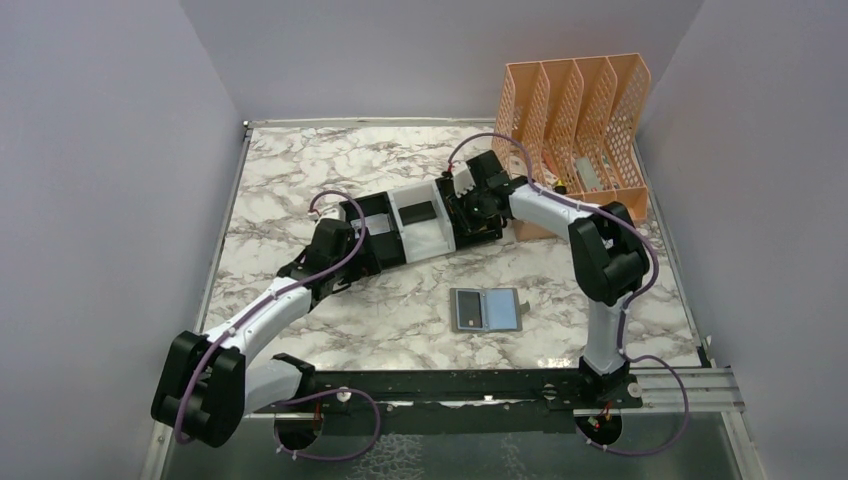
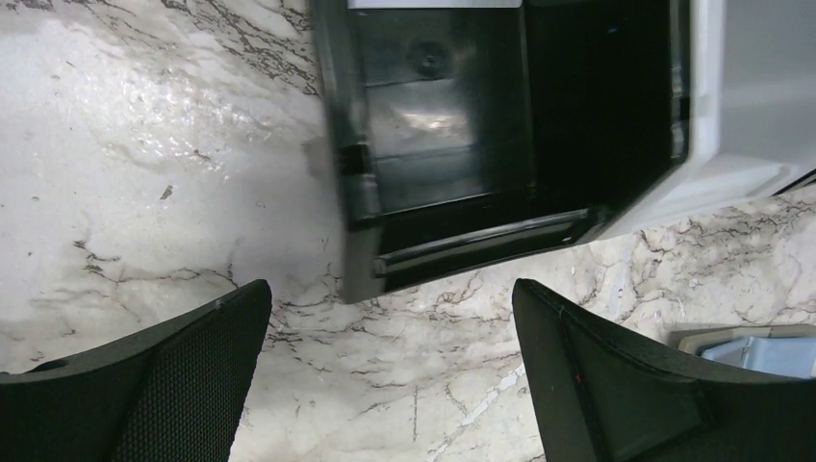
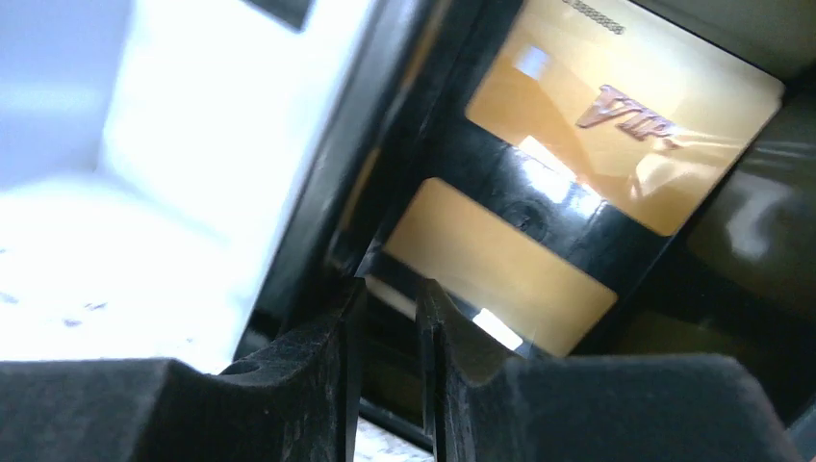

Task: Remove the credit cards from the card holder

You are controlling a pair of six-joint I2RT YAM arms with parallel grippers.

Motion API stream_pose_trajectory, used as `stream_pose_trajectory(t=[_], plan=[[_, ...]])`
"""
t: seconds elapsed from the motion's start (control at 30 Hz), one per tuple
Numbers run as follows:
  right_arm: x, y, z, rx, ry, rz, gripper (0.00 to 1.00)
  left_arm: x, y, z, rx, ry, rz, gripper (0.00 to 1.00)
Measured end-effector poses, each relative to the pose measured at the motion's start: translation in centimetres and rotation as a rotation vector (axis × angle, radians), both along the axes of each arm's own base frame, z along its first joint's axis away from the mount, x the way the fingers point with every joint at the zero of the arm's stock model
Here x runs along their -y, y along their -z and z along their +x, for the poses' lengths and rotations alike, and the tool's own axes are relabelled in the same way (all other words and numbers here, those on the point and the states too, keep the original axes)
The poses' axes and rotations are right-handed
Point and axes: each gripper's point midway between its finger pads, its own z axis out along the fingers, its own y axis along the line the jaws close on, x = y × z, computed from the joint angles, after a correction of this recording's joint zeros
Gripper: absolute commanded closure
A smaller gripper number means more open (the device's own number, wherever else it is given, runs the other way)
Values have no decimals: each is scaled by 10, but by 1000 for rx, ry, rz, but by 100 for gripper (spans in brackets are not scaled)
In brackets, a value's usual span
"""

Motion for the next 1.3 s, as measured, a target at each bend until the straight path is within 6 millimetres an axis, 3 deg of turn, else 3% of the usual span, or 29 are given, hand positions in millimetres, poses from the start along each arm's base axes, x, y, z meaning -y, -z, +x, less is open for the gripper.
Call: stream_pose_trajectory(t=[0.23,0.37,0.5,0.6,0.7,0.8,0.97,1.1,1.3], plan=[[-24,-20,-38,-19,-99,20,71,-3,-4,6,13,-5,-2,1],[-15,-36,-37,30,-57,0,65,-2,-4,6,9,1,-13,1],[-2,-66,-35,132,26,25,51,5,-11,3,19,29,-47,1],[10,-92,-50,209,84,108,49,13,-24,1,54,63,-100,1],[19,-103,-76,237,142,218,47,22,-35,-6,90,102,-160,1],[23,-92,-103,169,195,308,48,26,-40,-14,102,119,-198,1],[28,-45,-154,-97,318,382,53,34,-46,-28,104,150,-273,4],[34,-13,-190,-259,392,416,55,54,-48,-37,81,234,-336,5],[30,-13,-192,-304,450,463,61,109,-50,-58,16,431,-337,12]])
